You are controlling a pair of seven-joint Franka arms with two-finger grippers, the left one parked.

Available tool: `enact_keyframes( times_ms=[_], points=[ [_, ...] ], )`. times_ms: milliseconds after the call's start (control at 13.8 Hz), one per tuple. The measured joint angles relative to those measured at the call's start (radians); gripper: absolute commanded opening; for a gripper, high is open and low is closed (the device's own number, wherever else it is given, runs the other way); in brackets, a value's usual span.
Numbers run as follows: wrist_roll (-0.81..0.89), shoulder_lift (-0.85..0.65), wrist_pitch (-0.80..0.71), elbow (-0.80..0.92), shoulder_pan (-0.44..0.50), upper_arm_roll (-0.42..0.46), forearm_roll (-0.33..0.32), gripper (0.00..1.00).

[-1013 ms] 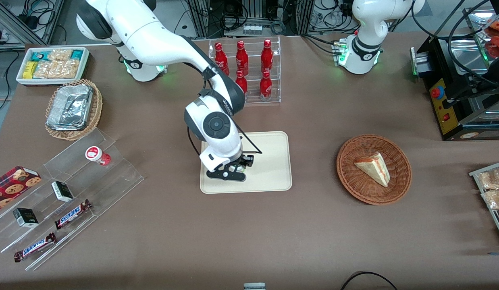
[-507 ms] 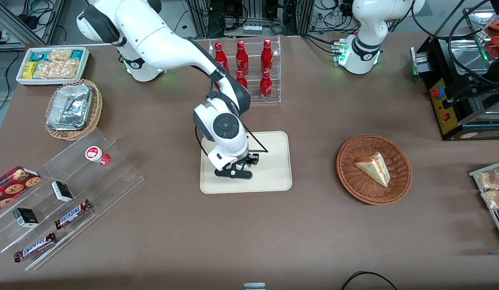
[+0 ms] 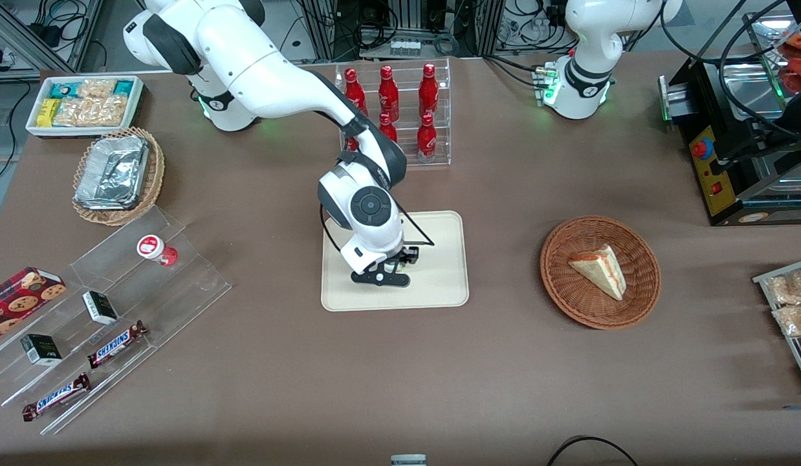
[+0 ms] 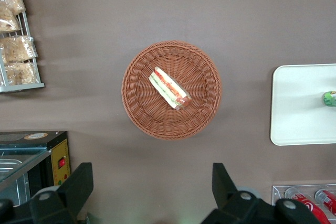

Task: Place green gum on tray
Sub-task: 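Lower the held canister onto the middle of the cream tray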

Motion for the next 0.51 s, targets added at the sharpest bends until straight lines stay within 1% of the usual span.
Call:
enact_keyframes(
  times_ms=[72, 145, 217, 289, 362, 507],
  points=[
    [0.0, 0.003, 0.001, 0.0, 0.0, 0.0, 0.0, 0.0],
    [0.0, 0.004, 0.001, 0.0, 0.0, 0.0, 0.0, 0.09],
    [0.0, 0.006, 0.002, 0.0, 0.0, 0.0, 0.0, 0.35],
    [0.0, 0.007, 0.006, 0.0, 0.0, 0.0, 0.0, 0.63],
    [0.0, 0.009, 0.01, 0.0, 0.0, 0.0, 0.0, 1.0],
    [0.001, 0.014, 0.013, 0.0, 0.0, 0.0, 0.001, 1.0]
  ],
)
